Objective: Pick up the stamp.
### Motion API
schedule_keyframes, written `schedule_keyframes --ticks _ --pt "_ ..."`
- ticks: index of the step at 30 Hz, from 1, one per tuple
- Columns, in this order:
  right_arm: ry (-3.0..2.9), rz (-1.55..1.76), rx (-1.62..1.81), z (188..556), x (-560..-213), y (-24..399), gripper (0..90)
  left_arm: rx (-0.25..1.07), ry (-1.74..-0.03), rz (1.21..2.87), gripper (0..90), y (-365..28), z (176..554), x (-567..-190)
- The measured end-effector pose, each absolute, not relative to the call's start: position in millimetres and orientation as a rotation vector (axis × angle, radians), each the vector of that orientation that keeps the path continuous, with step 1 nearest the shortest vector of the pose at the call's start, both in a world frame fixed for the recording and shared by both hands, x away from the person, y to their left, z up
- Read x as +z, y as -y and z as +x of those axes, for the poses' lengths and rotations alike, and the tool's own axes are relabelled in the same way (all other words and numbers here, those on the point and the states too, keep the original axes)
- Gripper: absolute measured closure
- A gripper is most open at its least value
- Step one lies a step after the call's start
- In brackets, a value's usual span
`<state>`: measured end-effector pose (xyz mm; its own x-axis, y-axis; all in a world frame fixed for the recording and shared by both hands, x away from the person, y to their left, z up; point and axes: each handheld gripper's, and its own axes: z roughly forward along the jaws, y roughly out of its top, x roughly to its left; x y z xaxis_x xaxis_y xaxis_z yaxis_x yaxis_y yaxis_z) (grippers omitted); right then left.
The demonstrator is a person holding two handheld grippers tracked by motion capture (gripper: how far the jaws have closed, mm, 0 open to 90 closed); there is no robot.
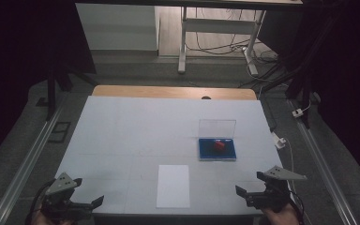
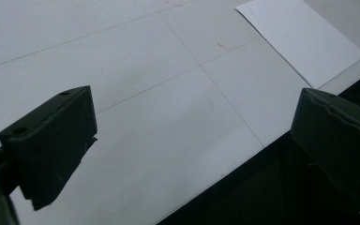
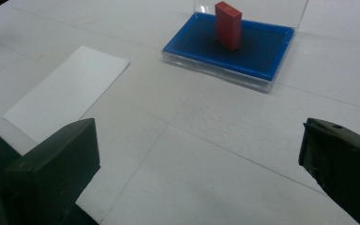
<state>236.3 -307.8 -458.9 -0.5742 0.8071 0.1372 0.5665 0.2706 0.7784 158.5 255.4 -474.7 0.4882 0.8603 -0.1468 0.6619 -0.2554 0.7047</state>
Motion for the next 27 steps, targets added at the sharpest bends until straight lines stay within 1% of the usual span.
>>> schedule_keyframes --ticks 5,16,22,27 --pt "-2.278 1.239 1.185 236.0 -459.0 305.2 0.0 0.357 -1.248 1.985 0.2 -257.5 158.5 -474.2" --pt "-2.276 1.224 1.179 235.3 -458.5 303.9 0.0 0.332 -1.234 2.021 0.7 -255.6 160.7 -476.1" --pt "-2.286 1.190 1.161 234.6 -458.2 300.6 0.0 0.310 -1.243 2.006 1.0 -258.1 161.8 -476.8" --pt "-2.302 1.157 1.122 233.6 -458.3 296.5 0.0 0.320 -1.230 2.016 1.2 -256.4 160.6 -476.6"
